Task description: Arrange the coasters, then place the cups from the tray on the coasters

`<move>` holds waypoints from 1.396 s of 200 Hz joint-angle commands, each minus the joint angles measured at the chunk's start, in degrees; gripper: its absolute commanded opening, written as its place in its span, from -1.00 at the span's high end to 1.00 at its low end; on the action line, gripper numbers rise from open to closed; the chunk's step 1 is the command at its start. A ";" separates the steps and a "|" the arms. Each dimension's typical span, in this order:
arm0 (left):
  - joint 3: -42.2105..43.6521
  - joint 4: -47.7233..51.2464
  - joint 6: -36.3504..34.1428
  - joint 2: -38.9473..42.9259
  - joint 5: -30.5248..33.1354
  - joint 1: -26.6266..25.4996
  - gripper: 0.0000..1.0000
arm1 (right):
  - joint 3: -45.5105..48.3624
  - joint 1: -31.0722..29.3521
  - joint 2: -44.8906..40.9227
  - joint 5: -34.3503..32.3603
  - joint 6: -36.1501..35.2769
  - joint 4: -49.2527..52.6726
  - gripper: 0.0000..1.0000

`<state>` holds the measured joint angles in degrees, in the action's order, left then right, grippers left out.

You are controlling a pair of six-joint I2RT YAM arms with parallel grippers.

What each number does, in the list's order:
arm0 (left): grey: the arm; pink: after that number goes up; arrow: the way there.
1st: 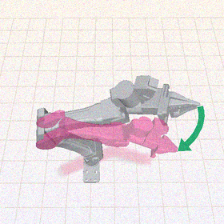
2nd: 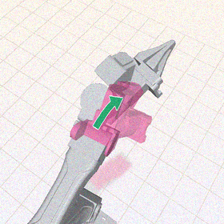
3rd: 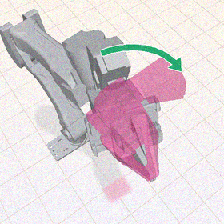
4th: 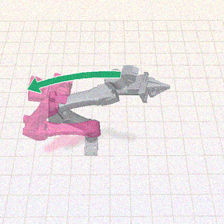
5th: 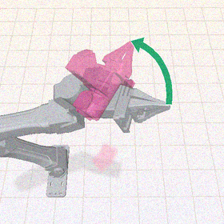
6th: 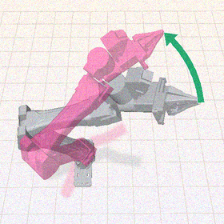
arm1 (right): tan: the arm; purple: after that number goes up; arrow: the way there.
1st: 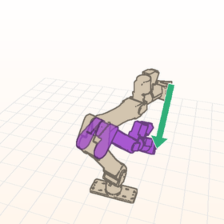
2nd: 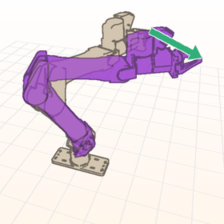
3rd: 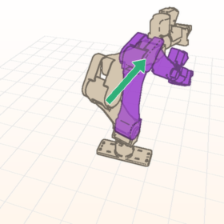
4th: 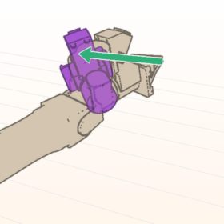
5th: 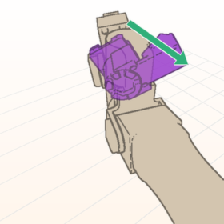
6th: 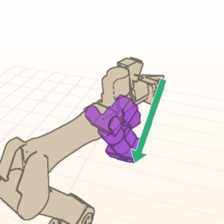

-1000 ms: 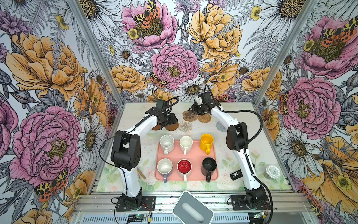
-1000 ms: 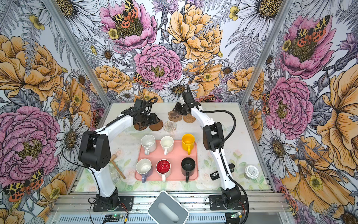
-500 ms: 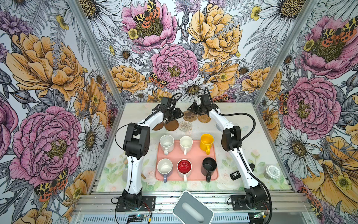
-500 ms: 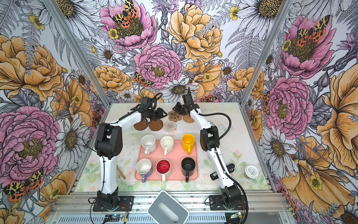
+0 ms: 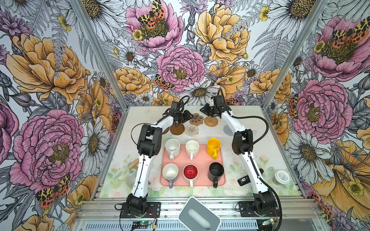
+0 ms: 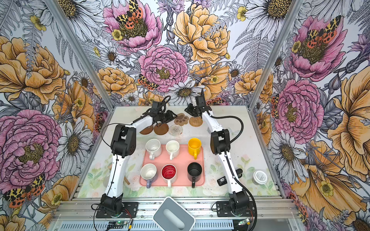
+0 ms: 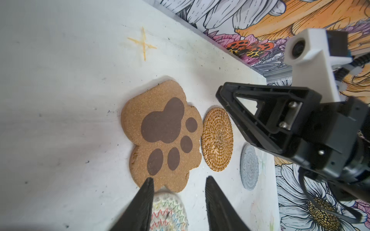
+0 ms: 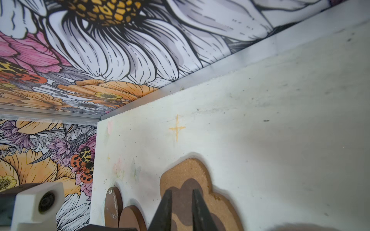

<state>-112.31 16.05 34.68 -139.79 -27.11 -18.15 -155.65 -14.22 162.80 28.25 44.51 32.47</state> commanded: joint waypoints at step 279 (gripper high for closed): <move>-11.41 5.21 -1.02 -10.54 0.59 0.49 0.11 | 6.19 0.47 2.40 4.26 2.07 -0.39 0.64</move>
<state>-122.23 19.49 34.54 -148.35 -26.46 -17.72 -152.18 -13.37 165.49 31.57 46.09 30.13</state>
